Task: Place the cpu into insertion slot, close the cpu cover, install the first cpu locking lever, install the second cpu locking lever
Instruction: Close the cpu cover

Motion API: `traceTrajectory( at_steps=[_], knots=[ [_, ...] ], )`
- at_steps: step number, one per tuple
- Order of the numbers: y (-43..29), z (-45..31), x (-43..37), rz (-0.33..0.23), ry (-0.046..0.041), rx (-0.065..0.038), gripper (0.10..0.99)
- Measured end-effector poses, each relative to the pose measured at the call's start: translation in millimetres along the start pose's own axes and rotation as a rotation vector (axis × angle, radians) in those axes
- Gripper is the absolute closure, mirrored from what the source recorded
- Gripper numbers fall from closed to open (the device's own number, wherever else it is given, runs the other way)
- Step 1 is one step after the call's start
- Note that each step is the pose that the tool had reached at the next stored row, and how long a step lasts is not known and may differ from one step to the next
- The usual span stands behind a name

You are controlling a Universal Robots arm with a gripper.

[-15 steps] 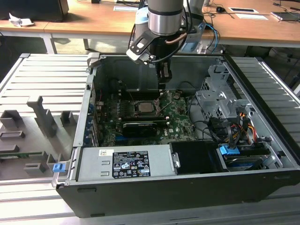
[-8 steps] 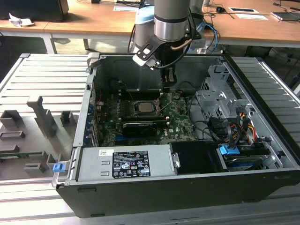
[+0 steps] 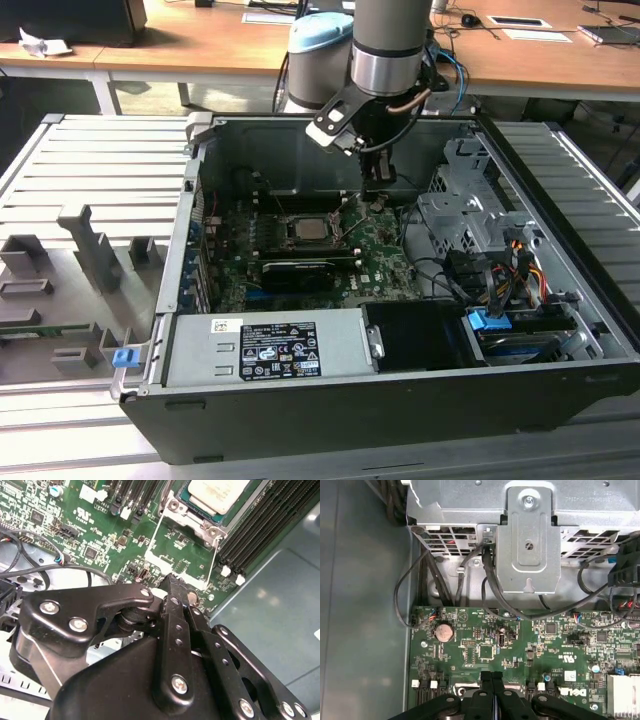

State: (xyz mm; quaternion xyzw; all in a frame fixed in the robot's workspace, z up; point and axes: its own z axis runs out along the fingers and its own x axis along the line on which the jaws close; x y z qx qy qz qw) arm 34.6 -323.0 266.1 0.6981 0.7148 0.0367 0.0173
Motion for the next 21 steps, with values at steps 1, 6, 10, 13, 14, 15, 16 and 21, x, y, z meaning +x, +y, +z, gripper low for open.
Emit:
traceTrajectory(
  at_steps=[1, 6, 10, 13, 14, 15, 16, 21],
  knots=[
    [0.8, 0.2, 0.0, 0.000, 0.0000, 0.000, 0.980],
    [7.2, 1.3, -0.2, 0.000, 0.0001, 0.000, 0.980],
    [14.0, 2.5, -0.4, 0.000, 0.0000, 0.000, 0.980],
    [15.2, 7.3, -0.5, 0.000, 0.0001, 0.000, 0.980],
    [15.0, 9.3, -0.6, 0.000, 0.0001, 0.000, 0.980],
    [14.8, 12.6, -0.6, 0.000, 0.0001, 0.000, 0.980],
    [14.6, 14.3, -0.6, 0.000, 0.0001, 0.001, 0.980],
    [11.4, 14.9, -0.6, 0.000, 0.0001, 0.003, 0.980]
  ],
)
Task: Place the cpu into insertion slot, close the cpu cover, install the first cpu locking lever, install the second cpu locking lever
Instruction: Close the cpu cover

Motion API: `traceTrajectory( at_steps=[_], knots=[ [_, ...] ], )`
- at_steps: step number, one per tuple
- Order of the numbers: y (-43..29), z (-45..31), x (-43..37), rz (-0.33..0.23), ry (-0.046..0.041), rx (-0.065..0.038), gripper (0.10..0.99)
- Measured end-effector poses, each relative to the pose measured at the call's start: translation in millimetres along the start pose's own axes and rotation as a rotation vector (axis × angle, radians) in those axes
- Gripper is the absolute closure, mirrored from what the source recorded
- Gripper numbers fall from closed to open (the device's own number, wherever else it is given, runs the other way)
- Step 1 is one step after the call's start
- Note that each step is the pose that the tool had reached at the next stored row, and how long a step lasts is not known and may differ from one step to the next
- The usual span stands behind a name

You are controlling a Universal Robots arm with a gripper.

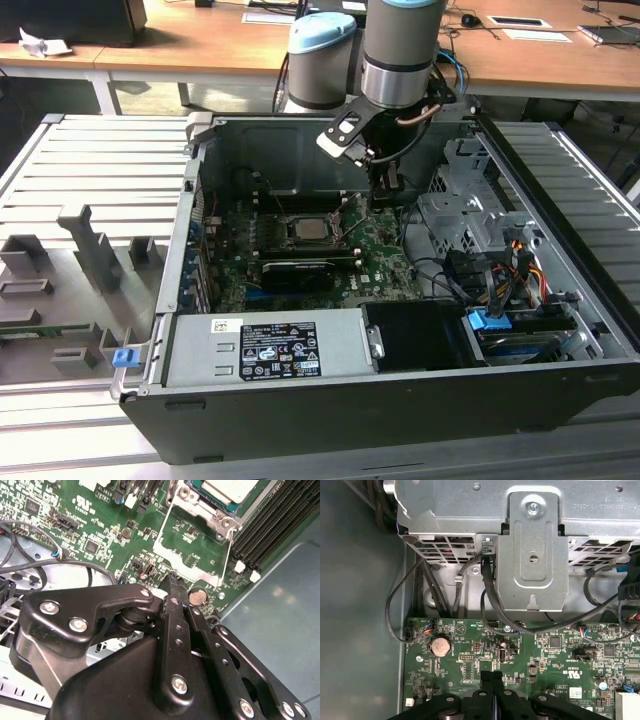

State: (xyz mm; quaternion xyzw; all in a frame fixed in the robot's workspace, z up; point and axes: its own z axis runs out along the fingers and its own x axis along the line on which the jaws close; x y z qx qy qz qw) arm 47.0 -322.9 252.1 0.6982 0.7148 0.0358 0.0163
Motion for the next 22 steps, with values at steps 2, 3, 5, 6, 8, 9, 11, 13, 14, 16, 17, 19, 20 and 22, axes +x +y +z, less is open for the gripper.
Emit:
traceTrajectory(
  at_steps=[2, 3, 5, 6, 8, 9, 11, 13, 14, 16, 17, 19, 20, 22],
  knots=[
    [-1.5, -0.1, 0.0, 0.000, 0.0000, 0.000, 0.980],
    [-2.3, -0.2, 0.1, 0.000, -0.0001, 0.000, 0.980],
    [-3.4, -0.2, 0.1, 0.000, 0.0000, 0.000, 0.980],
    [-3.6, -0.2, 0.1, 0.000, 0.0001, 0.000, 0.980],
    [-3.9, -0.3, 0.1, 0.000, 0.0000, 0.000, 0.980],
    [-4.0, -0.3, 0.1, 0.000, 0.0000, 0.000, 0.980],
    [-4.5, -0.3, 0.1, 0.000, 0.0000, 0.000, 0.980],
    [-4.8, -0.3, 0.1, 0.000, 0.0000, 0.000, 0.980],
    [-5.1, -0.4, 0.2, 0.000, 0.0000, 0.000, 0.980],
    [-5.3, -0.4, 0.2, 0.000, 0.0000, 0.000, 0.980],
    [-6.1, -0.4, 0.2, 0.000, 0.0001, 0.000, 0.980],
    [-10.4, -0.6, 0.3, 0.000, 0.0000, 0.000, 0.980],
    [-12.9, -0.8, 0.4, 0.000, 0.0000, 0.000, 0.980],
    [-16.9, -1.0, 0.4, 0.000, 0.0000, 0.000, 0.980]
  ],
)
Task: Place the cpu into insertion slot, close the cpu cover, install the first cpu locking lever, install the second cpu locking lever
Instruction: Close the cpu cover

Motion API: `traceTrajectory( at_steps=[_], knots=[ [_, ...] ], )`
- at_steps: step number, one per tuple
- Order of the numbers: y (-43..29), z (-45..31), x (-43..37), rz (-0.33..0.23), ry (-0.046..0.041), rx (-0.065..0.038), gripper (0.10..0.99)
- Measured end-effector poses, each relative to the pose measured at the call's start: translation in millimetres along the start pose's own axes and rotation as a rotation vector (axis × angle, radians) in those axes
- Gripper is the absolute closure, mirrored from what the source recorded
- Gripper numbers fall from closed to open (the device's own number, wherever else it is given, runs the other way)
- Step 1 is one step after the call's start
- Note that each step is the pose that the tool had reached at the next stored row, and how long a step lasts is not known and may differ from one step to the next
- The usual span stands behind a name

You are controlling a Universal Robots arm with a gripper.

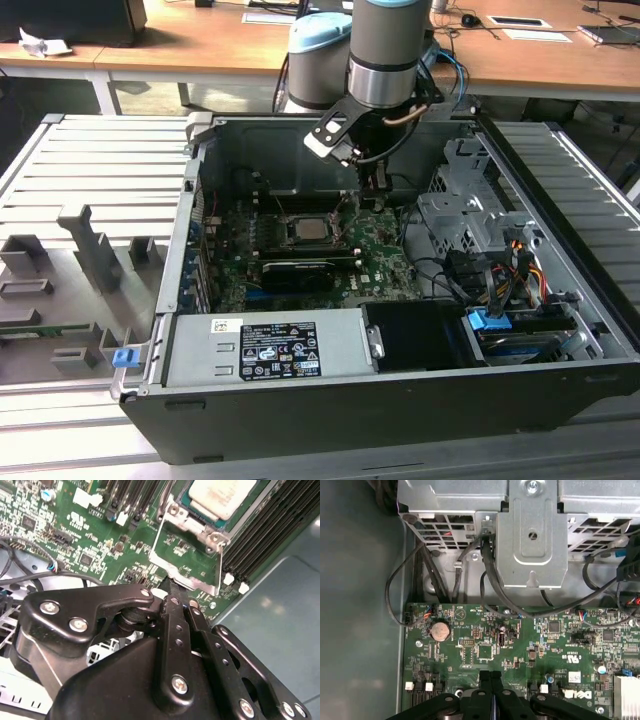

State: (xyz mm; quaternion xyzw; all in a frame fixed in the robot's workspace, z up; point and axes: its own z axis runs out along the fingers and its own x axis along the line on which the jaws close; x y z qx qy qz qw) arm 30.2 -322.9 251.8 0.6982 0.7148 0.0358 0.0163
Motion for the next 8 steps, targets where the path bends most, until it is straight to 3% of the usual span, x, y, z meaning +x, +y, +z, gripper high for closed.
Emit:
traceTrajectory(
  at_steps=[8],
  knots=[
    [-9.9, 0.8, 0.3, 0.000, 0.0002, 0.000, 0.980]
  ],
)
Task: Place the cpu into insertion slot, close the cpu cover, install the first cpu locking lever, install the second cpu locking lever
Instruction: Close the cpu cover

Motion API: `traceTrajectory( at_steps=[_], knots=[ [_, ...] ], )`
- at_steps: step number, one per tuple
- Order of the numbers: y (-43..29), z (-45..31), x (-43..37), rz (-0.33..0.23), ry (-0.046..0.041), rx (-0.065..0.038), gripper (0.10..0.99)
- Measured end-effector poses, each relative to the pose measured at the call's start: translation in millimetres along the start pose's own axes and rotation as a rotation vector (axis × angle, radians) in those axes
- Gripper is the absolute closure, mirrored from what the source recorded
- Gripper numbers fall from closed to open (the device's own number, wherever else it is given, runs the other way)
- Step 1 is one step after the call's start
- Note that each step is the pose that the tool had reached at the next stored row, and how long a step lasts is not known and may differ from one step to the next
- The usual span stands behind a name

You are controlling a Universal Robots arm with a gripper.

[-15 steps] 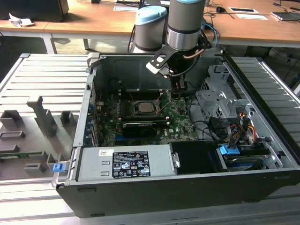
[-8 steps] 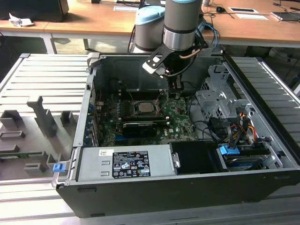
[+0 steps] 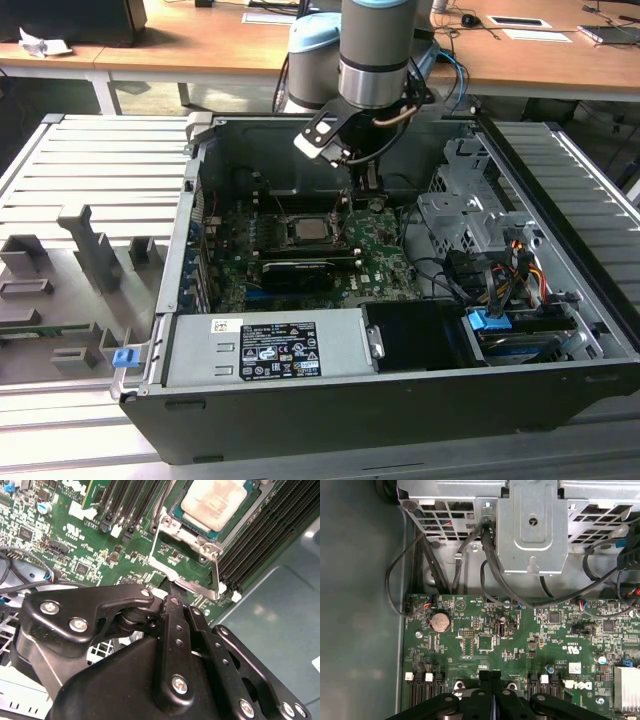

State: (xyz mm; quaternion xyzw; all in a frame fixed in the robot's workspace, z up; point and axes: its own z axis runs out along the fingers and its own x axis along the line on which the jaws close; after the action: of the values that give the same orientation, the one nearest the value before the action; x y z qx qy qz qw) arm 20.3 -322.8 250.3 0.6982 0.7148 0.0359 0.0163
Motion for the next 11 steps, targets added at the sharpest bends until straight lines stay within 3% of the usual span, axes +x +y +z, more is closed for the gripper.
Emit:
traceTrajectory(
  at_steps=[11],
  knots=[
    [-10.7, 2.3, 0.1, 0.000, -0.0003, 0.000, 0.980]
  ],
)
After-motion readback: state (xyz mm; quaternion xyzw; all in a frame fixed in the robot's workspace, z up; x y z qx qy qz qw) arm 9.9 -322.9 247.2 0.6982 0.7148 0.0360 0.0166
